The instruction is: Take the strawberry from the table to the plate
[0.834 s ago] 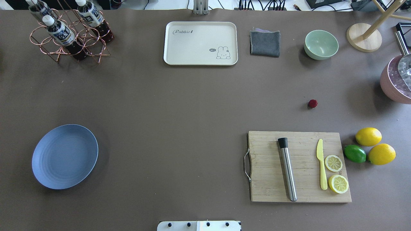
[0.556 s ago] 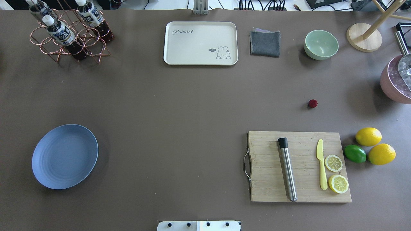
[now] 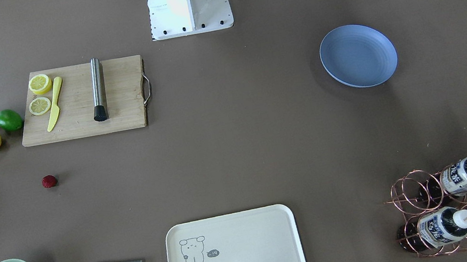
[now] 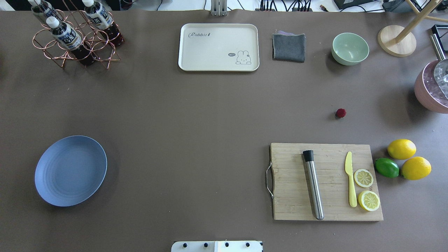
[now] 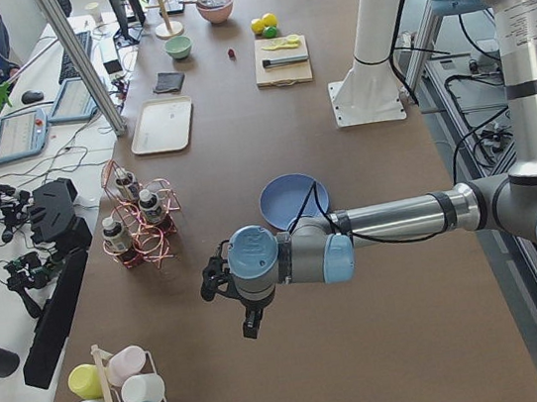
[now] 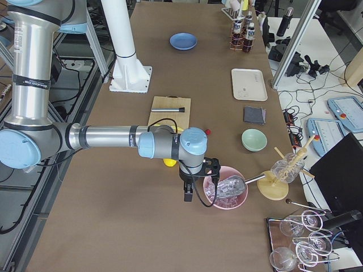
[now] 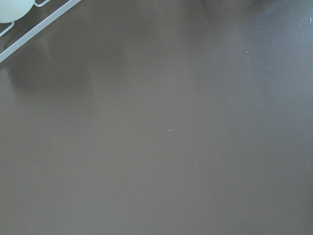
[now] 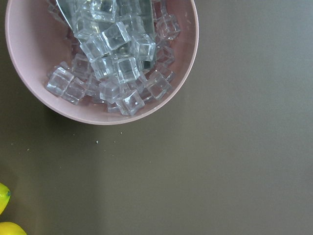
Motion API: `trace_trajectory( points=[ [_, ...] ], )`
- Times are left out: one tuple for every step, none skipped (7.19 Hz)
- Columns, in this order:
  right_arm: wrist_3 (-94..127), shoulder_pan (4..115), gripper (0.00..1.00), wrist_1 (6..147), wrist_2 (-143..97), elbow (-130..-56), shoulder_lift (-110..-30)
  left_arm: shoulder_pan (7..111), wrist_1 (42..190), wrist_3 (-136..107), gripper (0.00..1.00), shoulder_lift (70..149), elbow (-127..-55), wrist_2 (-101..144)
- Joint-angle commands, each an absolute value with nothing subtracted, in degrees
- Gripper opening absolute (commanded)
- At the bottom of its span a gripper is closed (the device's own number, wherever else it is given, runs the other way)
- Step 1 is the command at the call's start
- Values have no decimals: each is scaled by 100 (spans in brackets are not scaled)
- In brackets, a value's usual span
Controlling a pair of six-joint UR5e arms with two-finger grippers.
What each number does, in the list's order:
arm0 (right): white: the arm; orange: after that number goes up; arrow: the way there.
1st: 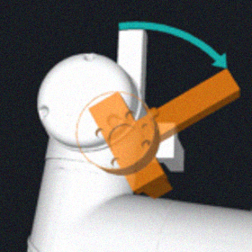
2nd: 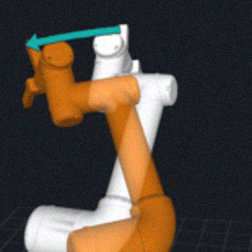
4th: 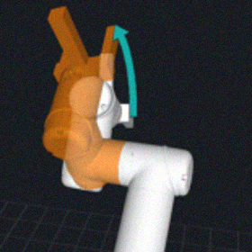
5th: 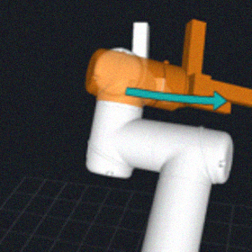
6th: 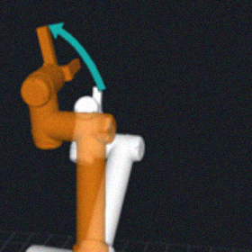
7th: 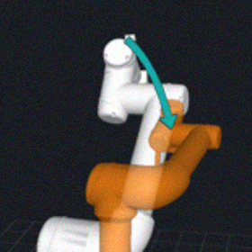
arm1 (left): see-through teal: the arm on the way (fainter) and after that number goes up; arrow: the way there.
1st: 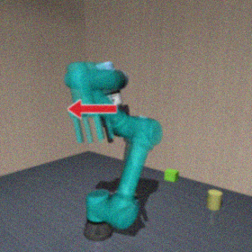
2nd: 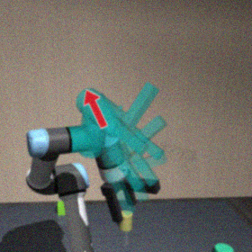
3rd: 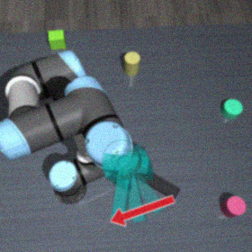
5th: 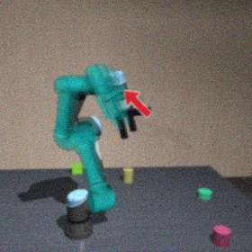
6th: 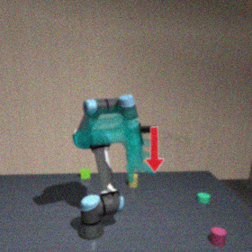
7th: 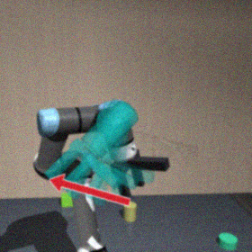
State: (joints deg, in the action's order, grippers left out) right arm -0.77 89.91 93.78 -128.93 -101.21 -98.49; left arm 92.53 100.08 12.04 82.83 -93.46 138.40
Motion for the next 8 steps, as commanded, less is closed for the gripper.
trace_trajectory(
  points=[
    [-70,8991,100,9378,-12894,-10125,-9835,9229,9993,1187,99,8446,-9360,13834],
    [-70,8991,100,9378,-12894,-10125,-9835,9220,9984,1187,99,8455,-9343,13834],
    [-79,8991,100,9378,-12894,-10125,-9835,9211,9984,1178,99,8499,-9351,13834],
    [-79,8991,100,9378,-12894,-10108,-9835,9211,9993,1169,99,8603,-9360,13843],
    [-79,8991,100,9378,-12894,-10116,-9835,9211,10028,1178,99,8665,-9369,13851],
    [-79,8991,100,9378,-12894,-10125,-9835,9211,10072,1186,99,8762,-9308,13860],
    [-79,8991,100,9378,-12902,-10125,-9835,9211,10046,1187,99,8815,-9264,13904],
    [-79,8983,100,9369,-12902,-10125,-9835,9211,10055,1195,99,8815,-9211,13991]
  ],
)
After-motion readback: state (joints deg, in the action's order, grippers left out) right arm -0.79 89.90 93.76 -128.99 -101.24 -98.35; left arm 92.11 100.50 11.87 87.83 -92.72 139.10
